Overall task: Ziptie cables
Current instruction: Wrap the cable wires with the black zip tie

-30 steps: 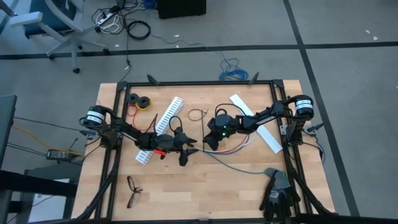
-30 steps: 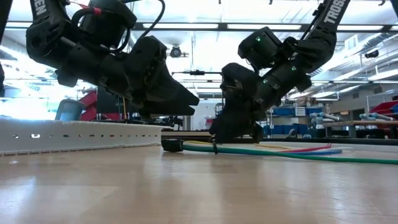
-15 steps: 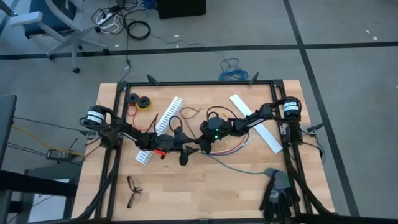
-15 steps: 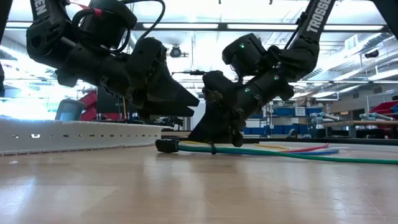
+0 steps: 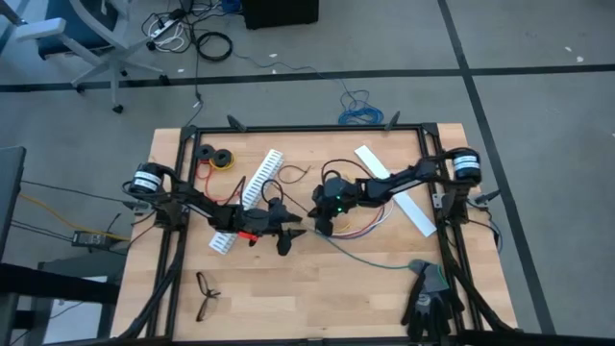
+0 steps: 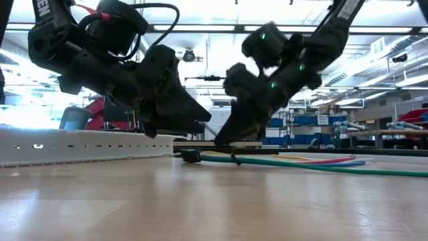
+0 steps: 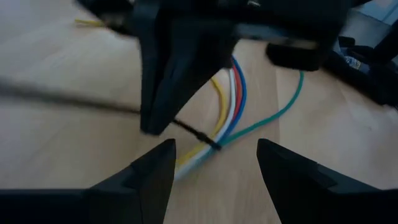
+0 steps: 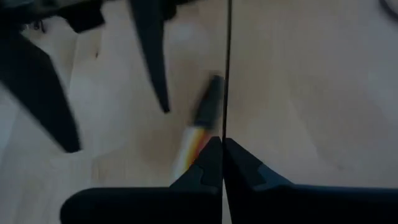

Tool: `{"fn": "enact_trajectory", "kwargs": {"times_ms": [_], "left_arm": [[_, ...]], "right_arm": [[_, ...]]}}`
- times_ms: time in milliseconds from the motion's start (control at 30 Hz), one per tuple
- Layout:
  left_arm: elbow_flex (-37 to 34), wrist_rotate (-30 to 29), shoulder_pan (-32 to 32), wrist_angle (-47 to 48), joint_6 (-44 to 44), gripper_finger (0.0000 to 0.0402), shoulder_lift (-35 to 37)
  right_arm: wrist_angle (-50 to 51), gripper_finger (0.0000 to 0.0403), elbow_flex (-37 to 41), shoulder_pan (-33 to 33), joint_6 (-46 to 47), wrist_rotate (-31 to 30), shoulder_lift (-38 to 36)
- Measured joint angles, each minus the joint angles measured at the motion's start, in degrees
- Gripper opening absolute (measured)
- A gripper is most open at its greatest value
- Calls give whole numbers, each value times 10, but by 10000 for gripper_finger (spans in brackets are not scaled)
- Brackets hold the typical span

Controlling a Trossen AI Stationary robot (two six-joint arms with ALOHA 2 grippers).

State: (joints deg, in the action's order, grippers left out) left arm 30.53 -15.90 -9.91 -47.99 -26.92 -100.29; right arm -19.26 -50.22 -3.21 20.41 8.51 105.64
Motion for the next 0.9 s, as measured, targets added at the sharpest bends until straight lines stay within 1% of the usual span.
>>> {"fn": "enact_trajectory", "kwargs": {"times_ms": [100,167,267,433,567,633,700,900], "left_arm": [[0,-5,0,-6,-7,238,0],[0,-22,0,-17,-4,238,-2],[0,-47,0,-66,10,238,-28],[1,-50,0,-223,10,232,-119],[1,-49,0,-362,8,211,-183],[1,-48,0,-403,7,197,-201],[1,-48,2,-415,7,182,-210],[1,-42,15,-399,-7,128,-211]], "right_arm": [[28,0,0,12,-16,-23,-29],[30,0,0,18,-21,-27,-39],[35,0,0,29,-21,-31,-40],[42,0,0,46,-20,-32,-40],[49,0,0,50,-14,-32,-40],[57,0,0,50,-10,-32,-40],[59,0,0,50,-10,-32,-40],[58,0,0,50,-10,-29,-40]]}}
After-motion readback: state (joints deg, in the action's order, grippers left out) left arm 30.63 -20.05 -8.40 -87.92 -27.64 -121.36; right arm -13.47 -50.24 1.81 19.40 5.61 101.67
